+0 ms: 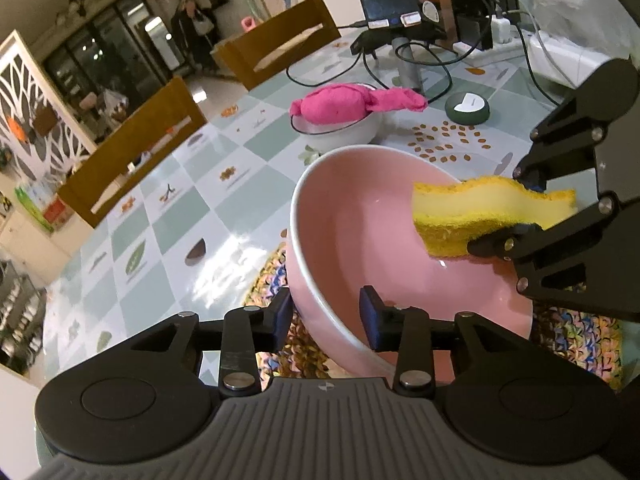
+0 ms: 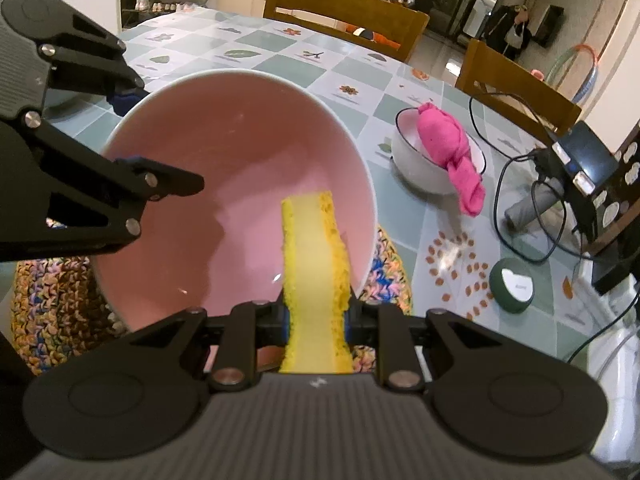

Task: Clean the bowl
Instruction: 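Wipe the yellow sponge around the pink bowl interior near the rim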

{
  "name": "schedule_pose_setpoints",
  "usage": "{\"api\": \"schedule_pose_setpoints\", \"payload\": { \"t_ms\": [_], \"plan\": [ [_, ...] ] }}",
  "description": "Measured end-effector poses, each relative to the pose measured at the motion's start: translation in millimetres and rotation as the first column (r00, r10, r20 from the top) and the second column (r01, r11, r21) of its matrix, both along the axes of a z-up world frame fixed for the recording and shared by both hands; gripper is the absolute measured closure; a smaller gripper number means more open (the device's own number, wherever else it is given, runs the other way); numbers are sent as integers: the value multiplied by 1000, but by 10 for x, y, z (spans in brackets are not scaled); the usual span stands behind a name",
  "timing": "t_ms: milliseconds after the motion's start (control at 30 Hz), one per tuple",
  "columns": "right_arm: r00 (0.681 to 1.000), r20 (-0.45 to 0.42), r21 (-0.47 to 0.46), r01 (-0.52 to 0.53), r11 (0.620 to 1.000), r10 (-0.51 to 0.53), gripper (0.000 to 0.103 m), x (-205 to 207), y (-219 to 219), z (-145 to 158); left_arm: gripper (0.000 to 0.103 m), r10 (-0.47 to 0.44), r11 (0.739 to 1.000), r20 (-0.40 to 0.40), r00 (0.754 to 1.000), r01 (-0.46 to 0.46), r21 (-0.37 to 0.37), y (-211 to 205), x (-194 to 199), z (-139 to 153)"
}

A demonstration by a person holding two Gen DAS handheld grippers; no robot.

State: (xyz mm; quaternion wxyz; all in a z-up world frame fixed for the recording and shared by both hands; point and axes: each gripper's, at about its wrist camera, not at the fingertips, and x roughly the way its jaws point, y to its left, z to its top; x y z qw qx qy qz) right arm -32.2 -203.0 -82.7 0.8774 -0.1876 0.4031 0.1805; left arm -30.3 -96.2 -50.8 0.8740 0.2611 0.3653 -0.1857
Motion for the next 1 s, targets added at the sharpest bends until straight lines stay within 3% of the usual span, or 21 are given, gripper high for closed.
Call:
{"api": "schedule_pose_setpoints", "payload": {
  "t_ms": [533,833,1000],
  "plan": [
    [999,-43,69,32,997,-29,80,-144,74,-72,61,51,993,-210,976,-72,-92,102,92,-218],
    [998,-53,91,37,995,-32,79,-147,90,-73,75,77,986,-206,976,-105,-131,201,113,-200],
    [996,-78,131,45,990,-35,79,-142,49,-71,78,61,992,-142,988,-75,-98,172,61,-154]
  ]
}}
